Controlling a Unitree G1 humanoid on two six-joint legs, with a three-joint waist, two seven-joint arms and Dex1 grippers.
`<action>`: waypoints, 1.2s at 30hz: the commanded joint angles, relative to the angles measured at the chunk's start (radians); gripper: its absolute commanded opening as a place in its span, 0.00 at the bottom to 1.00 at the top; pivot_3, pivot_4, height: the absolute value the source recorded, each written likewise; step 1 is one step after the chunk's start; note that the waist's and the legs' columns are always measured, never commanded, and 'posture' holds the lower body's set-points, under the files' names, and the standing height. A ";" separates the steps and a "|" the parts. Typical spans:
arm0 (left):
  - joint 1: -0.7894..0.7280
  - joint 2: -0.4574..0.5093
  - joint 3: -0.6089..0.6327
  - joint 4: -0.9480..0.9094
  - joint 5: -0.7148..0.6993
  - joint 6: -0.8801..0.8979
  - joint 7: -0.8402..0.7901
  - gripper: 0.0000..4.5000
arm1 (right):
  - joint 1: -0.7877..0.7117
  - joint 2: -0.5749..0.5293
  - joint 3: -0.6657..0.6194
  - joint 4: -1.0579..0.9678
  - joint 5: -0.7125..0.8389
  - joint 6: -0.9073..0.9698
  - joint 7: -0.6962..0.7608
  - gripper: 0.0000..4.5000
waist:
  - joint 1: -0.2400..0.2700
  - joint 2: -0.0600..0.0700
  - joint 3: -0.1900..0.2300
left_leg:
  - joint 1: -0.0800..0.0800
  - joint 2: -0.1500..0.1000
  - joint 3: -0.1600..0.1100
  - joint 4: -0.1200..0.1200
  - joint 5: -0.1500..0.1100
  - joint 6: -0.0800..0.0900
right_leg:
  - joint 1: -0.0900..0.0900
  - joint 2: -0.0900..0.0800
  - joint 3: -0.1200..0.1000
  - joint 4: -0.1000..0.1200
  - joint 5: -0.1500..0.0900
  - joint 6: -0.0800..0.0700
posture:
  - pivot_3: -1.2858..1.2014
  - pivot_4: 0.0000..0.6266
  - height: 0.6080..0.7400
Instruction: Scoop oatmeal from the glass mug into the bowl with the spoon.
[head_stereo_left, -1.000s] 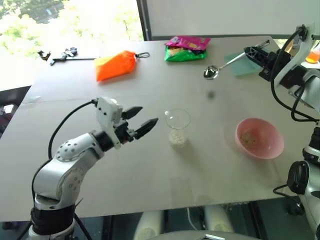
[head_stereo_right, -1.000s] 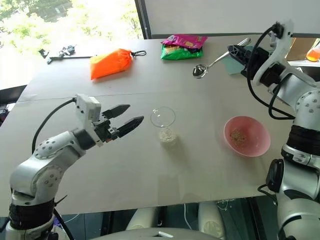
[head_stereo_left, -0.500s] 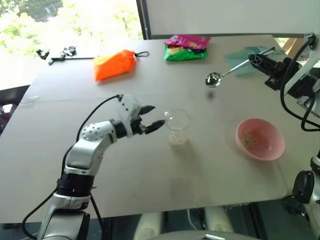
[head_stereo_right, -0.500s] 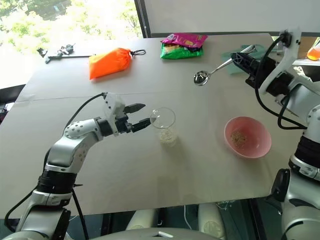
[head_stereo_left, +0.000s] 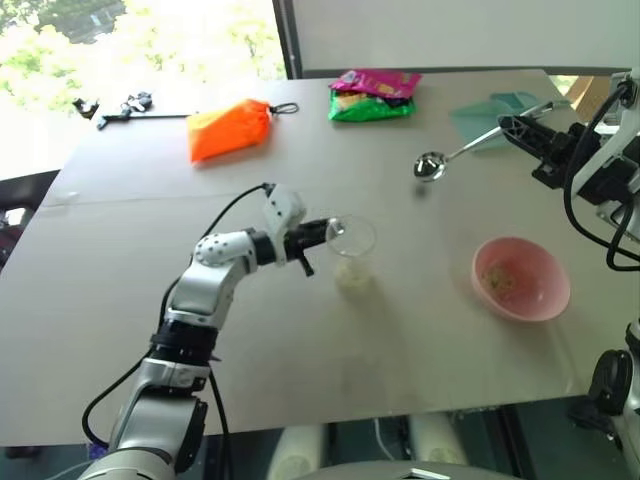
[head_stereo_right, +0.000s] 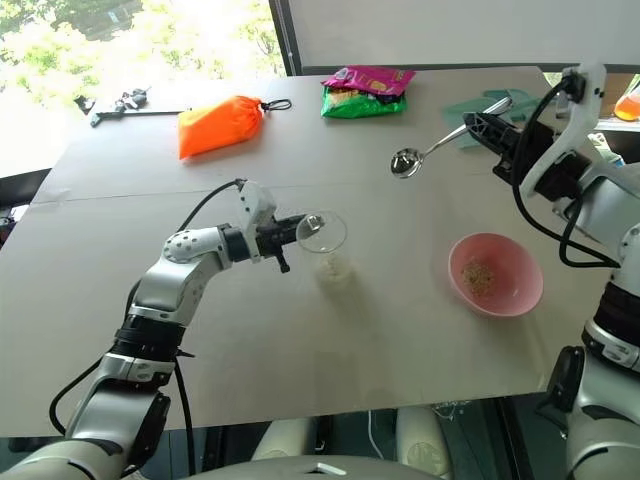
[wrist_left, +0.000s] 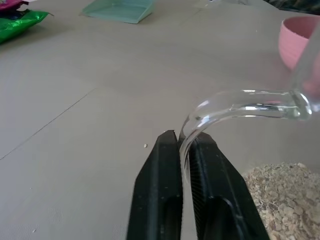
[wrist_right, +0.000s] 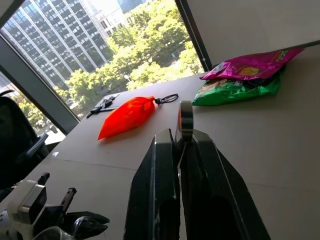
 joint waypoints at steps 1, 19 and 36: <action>-0.016 -0.018 0.029 -0.053 -0.012 0.046 0.055 0.01 | 0.004 -0.032 -0.030 -0.059 0.035 -0.012 0.008 0.00 | 0.000 0.000 0.000 | 0.000 0.000 0.000 0.000 0.000 0.000 | 0.000 0.000 0.000 0.000 0.000 0.000 | 0.52 0.24 1.00; -0.354 -0.287 -0.084 0.272 0.271 -0.134 0.398 0.01 | -0.058 -0.206 -0.074 -0.100 0.125 -0.049 0.066 0.00 | -0.001 -0.001 0.001 | -0.002 -0.001 0.002 0.000 0.000 0.000 | 0.000 0.000 -0.001 -0.001 0.000 0.000 | 0.52 0.24 1.00; -0.406 -0.336 -0.023 0.205 0.231 -0.058 0.419 0.01 | 0.002 -0.224 0.094 -0.184 -0.059 -0.124 0.165 0.00 | 0.003 -0.002 0.001 | -0.003 -0.001 0.000 0.000 0.000 0.000 | -0.001 -0.001 -0.001 -0.001 0.000 0.000 | 0.52 0.24 1.00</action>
